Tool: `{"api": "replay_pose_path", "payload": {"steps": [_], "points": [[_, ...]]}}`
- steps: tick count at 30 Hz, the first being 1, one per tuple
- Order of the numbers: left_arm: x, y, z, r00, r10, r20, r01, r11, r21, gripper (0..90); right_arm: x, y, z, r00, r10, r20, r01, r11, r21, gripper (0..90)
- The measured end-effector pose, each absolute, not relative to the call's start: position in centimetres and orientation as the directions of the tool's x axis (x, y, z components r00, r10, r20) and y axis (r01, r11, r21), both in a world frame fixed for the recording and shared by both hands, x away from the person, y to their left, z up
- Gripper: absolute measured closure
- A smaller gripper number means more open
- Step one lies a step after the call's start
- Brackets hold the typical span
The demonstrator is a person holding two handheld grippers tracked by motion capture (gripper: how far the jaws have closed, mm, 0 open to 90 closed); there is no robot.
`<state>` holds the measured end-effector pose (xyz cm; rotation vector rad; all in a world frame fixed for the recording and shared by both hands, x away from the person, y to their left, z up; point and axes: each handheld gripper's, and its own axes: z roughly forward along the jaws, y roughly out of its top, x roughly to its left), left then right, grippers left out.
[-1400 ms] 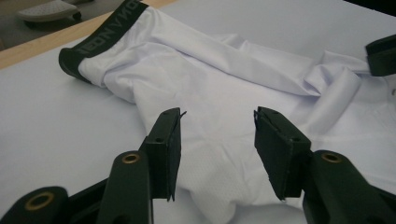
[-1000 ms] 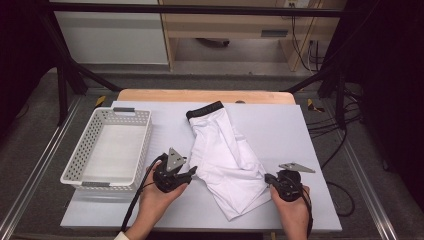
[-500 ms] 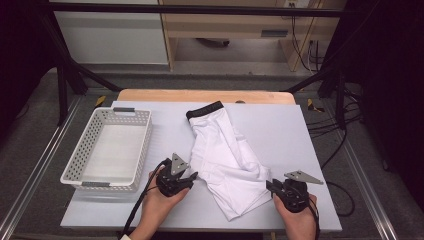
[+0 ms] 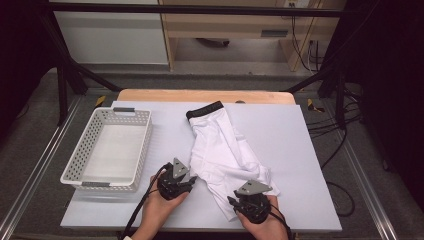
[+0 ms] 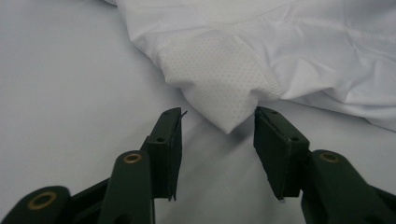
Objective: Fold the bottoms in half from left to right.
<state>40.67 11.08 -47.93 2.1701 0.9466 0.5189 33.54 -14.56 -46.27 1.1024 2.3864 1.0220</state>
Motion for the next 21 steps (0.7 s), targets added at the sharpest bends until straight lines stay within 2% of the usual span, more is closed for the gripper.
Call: {"api": "replay_pose_path", "payload": {"steps": [7, 11, 12, 21], "points": [[41.6, 11.0, -48.2, 0.646, 0.763, 0.034, 0.484, -0.443, 0.754, 71.5, 33.9, -13.9, -47.2, -0.659, 0.752, -0.003, 0.561, 0.494, 0.664, 73.9], [42.1, 10.8, -48.1, 0.656, 0.755, 0.015, 0.481, -0.434, 0.762, 83.8, 34.2, -13.9, -47.2, -0.659, 0.752, 0.001, 0.563, 0.492, 0.664, 88.6], [42.1, 10.8, -47.9, 0.656, 0.754, 0.016, 0.479, -0.432, 0.764, 86.0, 34.3, -13.9, -47.2, -0.658, 0.753, 0.003, 0.567, 0.493, 0.661, 89.8], [41.7, 11.6, -45.7, 0.659, 0.752, 0.018, 0.457, -0.419, 0.784, 88.4, 34.2, -13.9, -46.1, -0.671, 0.735, 0.1, 0.568, 0.423, 0.706, 90.0]]}}
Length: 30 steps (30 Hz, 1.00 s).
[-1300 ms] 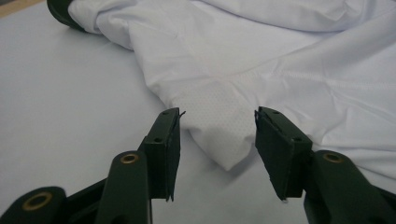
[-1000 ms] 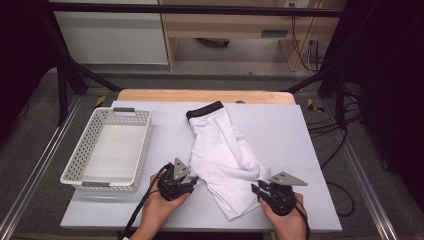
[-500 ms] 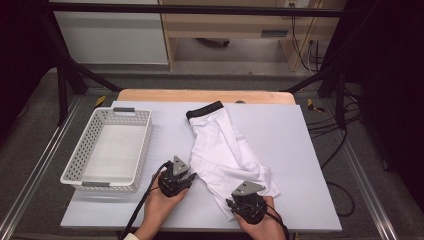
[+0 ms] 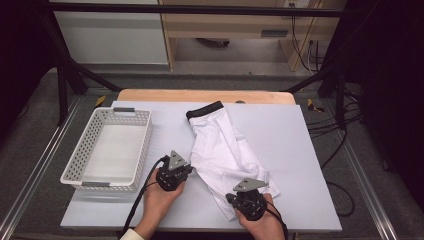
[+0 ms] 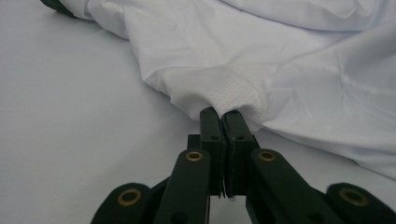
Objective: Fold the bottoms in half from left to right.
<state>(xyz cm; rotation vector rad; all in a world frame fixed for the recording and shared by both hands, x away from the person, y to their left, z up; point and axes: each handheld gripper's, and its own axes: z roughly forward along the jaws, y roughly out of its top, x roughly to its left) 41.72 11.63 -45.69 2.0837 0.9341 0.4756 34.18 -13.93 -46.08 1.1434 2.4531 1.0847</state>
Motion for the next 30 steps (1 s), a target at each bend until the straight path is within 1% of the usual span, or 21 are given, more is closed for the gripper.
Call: {"api": "replay_pose_path", "payload": {"steps": [4, 7, 9, 11, 13, 14, 16, 19, 21, 23, 26, 30], "points": [[41.8, 11.7, -45.2, 0.658, 0.752, 0.036, 0.448, -0.429, 0.784, 88.6, 34.1, -13.3, -46.2, -0.685, 0.719, 0.118, 0.571, 0.429, 0.7, 90.0], [42.0, 11.7, -45.3, 0.652, 0.758, 0.036, 0.454, -0.427, 0.782, 88.5, 34.4, -13.4, -46.7, -0.679, 0.728, 0.101, 0.579, 0.444, 0.684, 89.0], [42.0, 11.5, -45.6, 0.656, 0.754, 0.041, 0.458, -0.44, 0.773, 87.6, 34.6, -13.6, -46.9, -0.673, 0.73, 0.118, 0.593, 0.438, 0.675, 81.2], [41.9, 11.4, -46.0, 0.659, 0.751, 0.046, 0.457, -0.448, 0.769, 85.5, 34.4, -14.2, -46.6, -0.675, 0.73, 0.104, 0.576, 0.435, 0.692, 75.9], [41.7, 11.3, -46.2, 0.657, 0.752, 0.054, 0.456, -0.453, 0.766, 79.6, 34.1, -15.2, -46.0, -0.665, 0.739, 0.111, 0.564, 0.399, 0.723, 70.6], [41.7, 11.3, -46.3, 0.654, 0.754, 0.054, 0.456, -0.451, 0.767, 77.5, 34.1, -15.9, -45.7, -0.654, 0.75, 0.1, 0.551, 0.382, 0.742, 69.8], [41.6, 11.4, -46.4, 0.649, 0.758, 0.058, 0.458, -0.451, 0.767, 70.5, 34.0, -17.6, -45.1, -0.608, 0.789, 0.083, 0.546, 0.34, 0.765, 68.3], [41.5, 11.5, -46.5, 0.65, 0.758, 0.062, 0.459, -0.457, 0.762, 67.1, 34.4, -20.6, -44.5, -0.501, 0.863, 0.064, 0.551, 0.262, 0.792, 65.9], [41.4, 11.6, -46.5, 0.65, 0.758, 0.059, 0.461, -0.455, 0.762, 66.8, 34.8, -22.5, -44.5, -0.41, 0.91, 0.057, 0.561, 0.203, 0.803, 65.4], [41.4, 11.6, -46.7, 0.652, 0.756, 0.06, 0.462, -0.459, 0.759, 66.0, 35.2, -23.8, -44.5, -0.347, 0.935, 0.072, 0.573, 0.15, 0.805, 64.5], [41.4, 11.6, -46.8, 0.651, 0.757, 0.054, 0.467, -0.456, 0.758, 64.7, 36.0, -24.3, -44.9, -0.324, 0.942, 0.092, 0.58, 0.121, 0.806, 63.5], [41.5, 11.5, -47.0, 0.654, 0.754, 0.056, 0.466, -0.46, 0.756, 65.0, 37.4, -23.2, -45.3, -0.338, 0.938, 0.075, 0.587, 0.148, 0.796, 61.8]]}}
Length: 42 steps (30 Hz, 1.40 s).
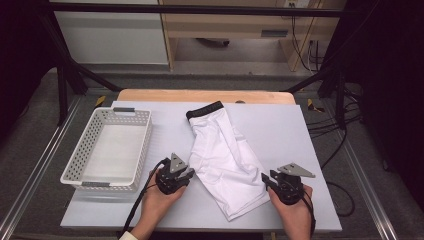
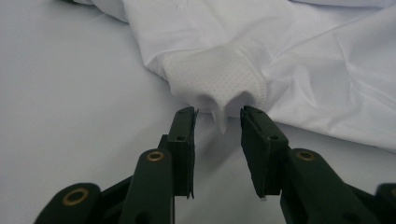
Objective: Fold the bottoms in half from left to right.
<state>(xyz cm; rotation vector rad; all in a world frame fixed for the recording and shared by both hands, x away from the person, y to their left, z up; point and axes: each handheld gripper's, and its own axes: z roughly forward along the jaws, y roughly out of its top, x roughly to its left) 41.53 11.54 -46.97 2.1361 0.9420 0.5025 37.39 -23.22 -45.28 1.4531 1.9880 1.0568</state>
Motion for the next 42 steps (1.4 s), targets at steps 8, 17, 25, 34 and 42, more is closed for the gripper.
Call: {"api": "replay_pose_path", "payload": {"steps": [8, 17, 25, 34, 42], "points": [[41.9, 11.3, -47.5, 0.658, 0.751, 0.055, 0.463, -0.46, 0.758, 76.0, 38.6, -23.4, -46.4, -0.306, 0.95, 0.059, 0.651, 0.164, 0.741, 89.8], [42.2, 11.1, -47.5, 0.66, 0.751, 0.035, 0.468, -0.447, 0.762, 88.6, 36.1, -25.0, -46.5, -0.257, 0.962, 0.094, 0.662, 0.104, 0.742, 90.0], [42.2, 11.3, -47.0, 0.654, 0.756, 0.024, 0.467, -0.428, 0.773, 88.6, 35.1, -25.8, -46.4, -0.246, 0.965, 0.089, 0.667, 0.102, 0.738, 90.0], [42.0, 11.4, -47.1, 0.665, 0.746, 0.027, 0.461, -0.438, 0.772, 83.8, 34.3, -26.2, -46.2, -0.259, 0.959, 0.112, 0.651, 0.088, 0.754, 82.9], [40.7, 11.4, -46.5, 0.66, 0.751, 0.026, 0.442, -0.416, 0.795, 61.3, 36.1, -24.8, -46.0, -0.312, 0.948, 0.068, 0.596, 0.139, 0.791, 54.0]]}}
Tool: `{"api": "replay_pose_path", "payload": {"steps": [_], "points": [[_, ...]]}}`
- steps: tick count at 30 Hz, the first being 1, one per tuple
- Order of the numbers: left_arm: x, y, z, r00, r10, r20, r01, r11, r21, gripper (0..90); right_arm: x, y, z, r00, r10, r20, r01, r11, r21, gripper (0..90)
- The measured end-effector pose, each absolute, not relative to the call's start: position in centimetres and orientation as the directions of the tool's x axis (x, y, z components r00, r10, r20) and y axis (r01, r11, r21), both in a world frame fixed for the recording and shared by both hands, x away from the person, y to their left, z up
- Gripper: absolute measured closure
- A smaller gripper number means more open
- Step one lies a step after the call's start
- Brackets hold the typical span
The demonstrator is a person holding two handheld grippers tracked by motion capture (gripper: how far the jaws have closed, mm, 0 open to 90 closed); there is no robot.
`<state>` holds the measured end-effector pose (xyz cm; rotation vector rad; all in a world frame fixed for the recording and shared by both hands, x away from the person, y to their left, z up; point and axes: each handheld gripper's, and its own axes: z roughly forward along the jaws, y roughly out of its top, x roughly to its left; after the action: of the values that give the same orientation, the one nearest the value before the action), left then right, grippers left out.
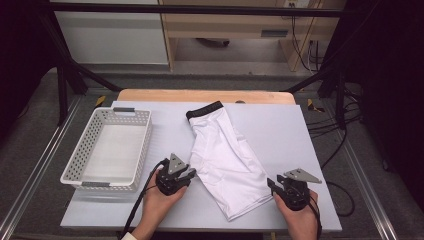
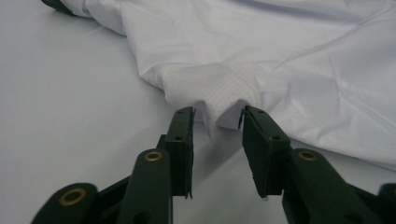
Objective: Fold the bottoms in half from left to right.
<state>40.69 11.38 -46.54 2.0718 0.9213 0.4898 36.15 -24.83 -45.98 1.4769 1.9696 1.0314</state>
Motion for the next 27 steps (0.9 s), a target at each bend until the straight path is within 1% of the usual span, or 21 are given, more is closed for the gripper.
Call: {"api": "replay_pose_path", "payload": {"steps": [1, 4, 5, 7, 10, 14, 17, 19, 21, 24, 25, 27], "points": [[40.5, 11.3, -46.4, 0.661, 0.749, 0.031, 0.436, -0.417, 0.798, 59.7, 36.4, -24.7, -45.9, -0.319, 0.946, 0.056, 0.586, 0.15, 0.796, 50.3], [39.8, 11.5, -46.0, 0.655, 0.754, 0.047, 0.424, -0.418, 0.804, 54.2, 36.6, -24.1, -45.5, -0.332, 0.943, 0.032, 0.557, 0.169, 0.813, 43.6], [39.6, 11.7, -45.8, 0.656, 0.753, 0.047, 0.419, -0.416, 0.807, 53.1, 36.7, -23.9, -45.3, -0.338, 0.941, 0.026, 0.546, 0.173, 0.82, 42.8], [39.3, 12.1, -45.6, 0.647, 0.76, 0.054, 0.408, -0.405, 0.818, 51.9, 37.0, -23.7, -45.1, -0.338, 0.941, 0.033, 0.544, 0.167, 0.823, 38.2], [39.3, 13.0, -45.0, 0.629, 0.776, 0.04, 0.398, -0.366, 0.841, 47.6, 37.5, -23.2, -45.2, -0.347, 0.936, 0.064, 0.546, 0.146, 0.825, 36.3], [39.7, 13.7, -45.2, 0.633, 0.773, 0.034, 0.399, -0.364, 0.841, 42.5, 38.2, -22.5, -45.0, -0.379, 0.924, 0.042, 0.546, 0.186, 0.817, 34.9], [40.1, 14.1, -45.5, 0.634, 0.773, -0.003, 0.415, -0.338, 0.845, 38.7, 39.1, -22.0, -44.5, -0.39, 0.921, 0.021, 0.533, 0.207, 0.821, 31.8], [40.3, 14.2, -45.6, 0.634, 0.774, -0.008, 0.421, -0.336, 0.842, 33.9, 39.6, -21.4, -44.3, -0.412, 0.911, 0.018, 0.522, 0.22, 0.824, 31.4], [40.3, 14.3, -45.5, 0.626, 0.78, -0.003, 0.418, -0.332, 0.846, 32.7, 40.3, -21.0, -44.1, -0.442, 0.897, 0.016, 0.509, 0.236, 0.827, 32.0], [40.2, 14.5, -45.3, 0.617, 0.787, -0.008, 0.421, -0.322, 0.848, 30.1, 41.7, -20.6, -43.6, -0.464, 0.886, 0.001, 0.492, 0.256, 0.832, 33.4], [40.0, 14.5, -45.3, 0.623, 0.782, -0.006, 0.422, -0.329, 0.845, 29.1, 42.3, -20.6, -43.5, -0.469, 0.883, -0.002, 0.491, 0.263, 0.83, 35.0], [39.4, 14.3, -45.5, 0.626, 0.78, 0.014, 0.416, -0.349, 0.84, 28.3, 43.2, -20.6, -43.2, -0.482, 0.876, 0.007, 0.496, 0.266, 0.827, 42.0]]}}
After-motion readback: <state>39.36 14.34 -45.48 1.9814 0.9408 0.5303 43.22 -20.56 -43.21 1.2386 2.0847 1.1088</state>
